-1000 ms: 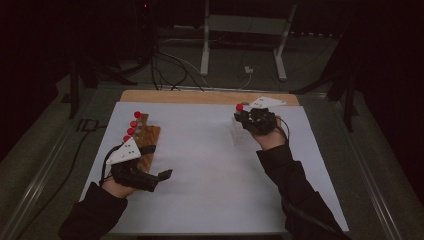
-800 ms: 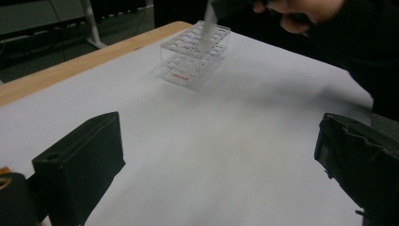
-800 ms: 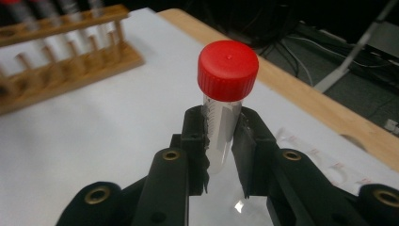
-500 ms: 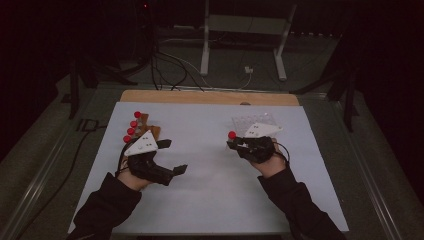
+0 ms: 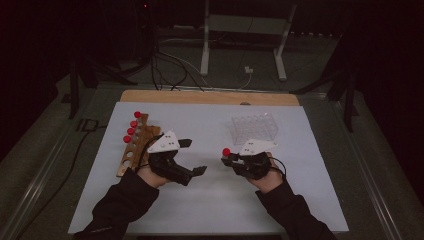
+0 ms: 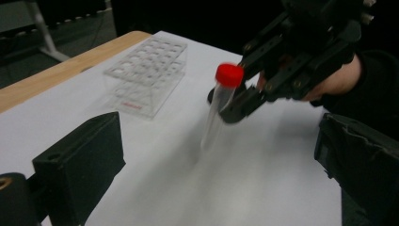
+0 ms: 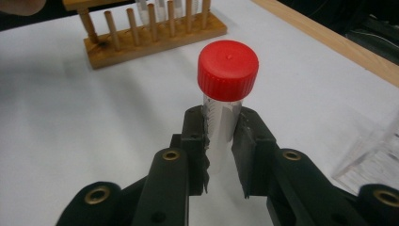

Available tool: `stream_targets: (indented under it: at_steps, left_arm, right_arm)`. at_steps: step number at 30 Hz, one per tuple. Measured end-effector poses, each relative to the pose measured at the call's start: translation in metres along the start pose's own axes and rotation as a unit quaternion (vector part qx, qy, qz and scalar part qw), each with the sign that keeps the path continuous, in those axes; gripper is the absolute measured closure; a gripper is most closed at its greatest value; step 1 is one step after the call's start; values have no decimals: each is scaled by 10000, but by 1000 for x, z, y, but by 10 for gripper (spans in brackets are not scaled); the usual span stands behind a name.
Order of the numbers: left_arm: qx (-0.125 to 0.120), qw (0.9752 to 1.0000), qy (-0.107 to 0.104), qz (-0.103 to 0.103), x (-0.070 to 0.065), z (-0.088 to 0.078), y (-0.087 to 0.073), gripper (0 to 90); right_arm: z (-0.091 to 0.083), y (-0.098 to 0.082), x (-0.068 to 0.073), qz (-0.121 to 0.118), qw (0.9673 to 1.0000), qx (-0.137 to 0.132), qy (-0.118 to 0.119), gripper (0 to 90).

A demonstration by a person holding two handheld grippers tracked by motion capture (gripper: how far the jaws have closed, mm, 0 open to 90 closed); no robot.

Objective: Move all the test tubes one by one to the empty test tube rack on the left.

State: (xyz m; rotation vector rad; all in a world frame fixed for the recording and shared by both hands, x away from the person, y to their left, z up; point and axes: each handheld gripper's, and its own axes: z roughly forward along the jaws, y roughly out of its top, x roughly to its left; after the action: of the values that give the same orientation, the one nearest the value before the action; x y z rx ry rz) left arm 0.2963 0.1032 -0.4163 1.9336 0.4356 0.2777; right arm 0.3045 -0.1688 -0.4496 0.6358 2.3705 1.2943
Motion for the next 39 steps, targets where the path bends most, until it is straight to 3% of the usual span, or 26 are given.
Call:
stream_targets:
  at_steps: [6,11,16,22,26,34,39]
  left_arm:
    - [-41,9999,-126,79,-6,12,7,30]
    - [-67,9996,-220,145,-7,23,9,92]
    - [-54,9994,-254,215,-8,33,9,246]
    - [-5,9992,-112,395,-9,42,9,435]
    - [49,9986,-128,519,-10,46,9,556]
    - [131,9978,-174,628,-11,52,9,695]
    - [198,9970,-181,722,-11,52,12,717]
  right_arm:
    - [1,1,7,-52,9999,-23,126,756]
    - [0,3,12,-101,9998,-34,176,756]
    - [2,3,15,-166,9996,-6,219,756]
    - [1,2,14,-124,9996,-23,247,756]
    - [1,2,14,-124,9996,-1,259,756]
    - [2,1,12,-100,9996,19,248,756]
    - [1,1,12,-92,9996,17,253,756]
